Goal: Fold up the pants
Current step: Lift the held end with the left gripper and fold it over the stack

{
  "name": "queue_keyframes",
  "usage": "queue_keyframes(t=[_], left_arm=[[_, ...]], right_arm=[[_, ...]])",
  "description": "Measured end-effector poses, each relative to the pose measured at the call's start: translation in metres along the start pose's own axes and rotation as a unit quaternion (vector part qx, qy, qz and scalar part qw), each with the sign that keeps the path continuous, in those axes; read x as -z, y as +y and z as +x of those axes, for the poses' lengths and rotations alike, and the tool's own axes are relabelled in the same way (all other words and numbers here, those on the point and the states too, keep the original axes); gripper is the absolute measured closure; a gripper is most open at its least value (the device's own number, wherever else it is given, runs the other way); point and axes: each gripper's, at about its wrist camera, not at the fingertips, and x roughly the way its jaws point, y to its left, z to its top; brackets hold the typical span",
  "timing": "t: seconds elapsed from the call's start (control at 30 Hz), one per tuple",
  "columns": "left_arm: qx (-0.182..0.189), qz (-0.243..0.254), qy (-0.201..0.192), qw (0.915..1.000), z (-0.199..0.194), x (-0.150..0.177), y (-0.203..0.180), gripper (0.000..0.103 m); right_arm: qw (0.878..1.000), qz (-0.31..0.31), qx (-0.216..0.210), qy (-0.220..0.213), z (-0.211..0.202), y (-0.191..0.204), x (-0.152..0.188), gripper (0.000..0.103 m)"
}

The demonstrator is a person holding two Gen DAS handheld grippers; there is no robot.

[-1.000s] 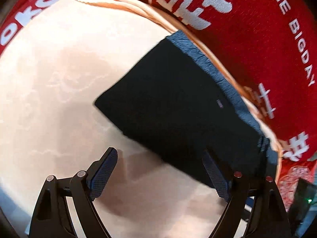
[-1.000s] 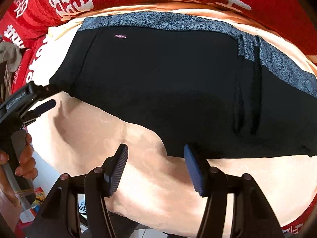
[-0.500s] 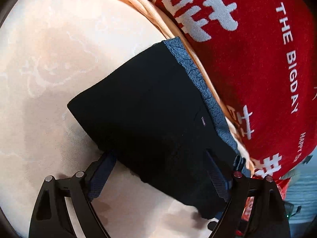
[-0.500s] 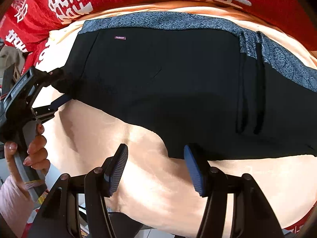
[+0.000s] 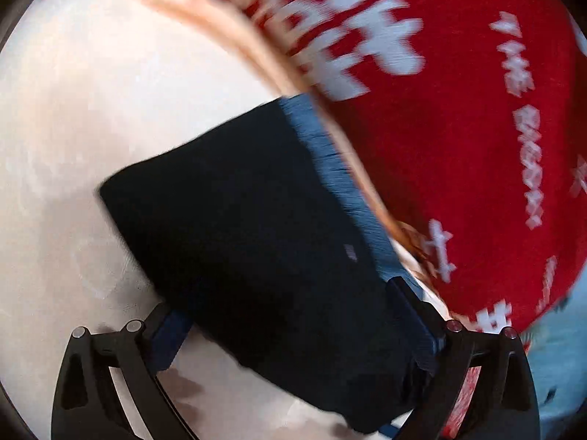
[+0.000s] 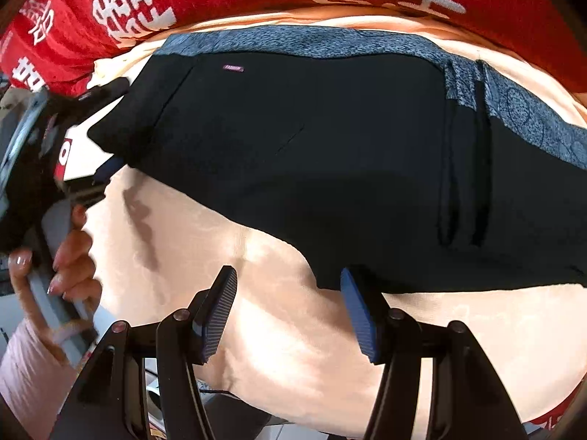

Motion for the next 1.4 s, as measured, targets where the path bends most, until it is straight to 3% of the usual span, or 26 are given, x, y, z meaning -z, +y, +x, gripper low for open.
queue_keyframes(t=[0.07, 0.13, 0.17, 0.2, 0.23, 0.27, 0.37, 0.4, 0.47, 0.63, 0.7, 0.8, 0.97, 1.1, 1.17, 1.2, 1.23, 1.27, 1.4], left_arm=[[-0.004, -0.018, -0.011, 0.9998, 0.001, -0.003, 0.0, 0.005], [-0.031, -0.011, -0.008, 0.9994, 0.002, -0.004, -0.007, 0.007], [-0.048, -0.002, -0.012, 0.9988, 0.002, -0.004, -0.011, 0.016], [-0.063, 0.009, -0.018, 0.9978, 0.001, -0.003, -0.014, 0.034], [-0.079, 0.028, -0.022, 0.9963, 0.0, -0.003, -0.018, 0.044], [-0.105, 0.059, -0.025, 0.9925, 0.0, -0.003, -0.024, 0.06], [-0.152, 0.154, -0.034, 0.9757, 0.001, 0.005, -0.045, 0.066], [-0.166, 0.189, -0.044, 0.9667, -0.001, 0.01, -0.053, 0.067], [-0.203, 0.271, -0.066, 0.9385, 0.0, 0.026, -0.072, 0.067], [-0.263, 0.445, -0.105, 0.8495, 0.013, 0.073, -0.106, 0.067], [-0.266, 0.469, -0.11, 0.835, 0.009, 0.08, -0.106, 0.067], [-0.273, 0.494, -0.116, 0.8169, 0.009, 0.087, -0.11, 0.067], [-0.275, 0.515, -0.122, 0.8026, 0.007, 0.092, -0.112, 0.067], [-0.277, 0.519, -0.125, 0.799, 0.007, 0.093, -0.111, 0.067], [-0.275, 0.518, -0.125, 0.8001, 0.006, 0.093, -0.115, 0.067], [-0.272, 0.517, -0.123, 0.802, 0.005, 0.093, -0.116, 0.067], [-0.266, 0.516, -0.12, 0.8051, 0.003, 0.093, -0.117, 0.067], [-0.262, 0.519, -0.124, 0.8043, 0.0, 0.095, -0.12, 0.067], [-0.242, 0.534, -0.14, 0.798, -0.018, 0.106, -0.14, 0.066]], right_arm=[[1.0, -0.005, 0.002, 0.002, 0.0, 0.001, -0.001, 0.04], [1.0, -0.01, 0.0, -0.001, -0.004, 0.003, -0.003, 0.04], [1.0, -0.014, -0.001, -0.006, -0.008, 0.003, -0.006, 0.04], [1.0, -0.017, 0.0, -0.01, -0.012, 0.003, -0.008, 0.04], [1.0, -0.019, -0.001, -0.013, -0.016, 0.003, -0.012, 0.04], [1.0, -0.023, -0.003, -0.018, -0.022, 0.002, -0.018, 0.04], [0.999, -0.024, -0.007, -0.035, -0.04, -0.001, -0.037, 0.04], [0.999, -0.023, -0.011, -0.041, -0.046, -0.001, -0.043, 0.04], [0.998, -0.021, -0.024, -0.051, -0.058, -0.002, -0.061, 0.04], [0.996, -0.042, -0.064, -0.052, -0.079, 0.016, -0.117, 0.035], [0.993, -0.058, -0.1, -0.028, -0.08, 0.036, -0.142, 0.022], [0.988, -0.094, -0.122, 0.017, -0.069, 0.072, -0.171, 0.022], [0.976, -0.18, -0.079, 0.092, -0.028, 0.14, -0.188, 0.022], [0.967, -0.215, -0.05, 0.127, 0.0, 0.169, -0.195, 0.022], [0.965, -0.219, -0.013, 0.146, 0.018, 0.172, -0.196, 0.022], [0.964, -0.215, -0.006, 0.156, 0.025, 0.17, -0.197, 0.03], [0.964, -0.209, -0.01, 0.163, 0.029, 0.167, -0.196, 0.046], [0.964, -0.203, -0.018, 0.168, 0.032, 0.164, -0.195, 0.083], [0.969, -0.21, -0.052, 0.118, 0.003, 0.149, -0.183, 0.084]])
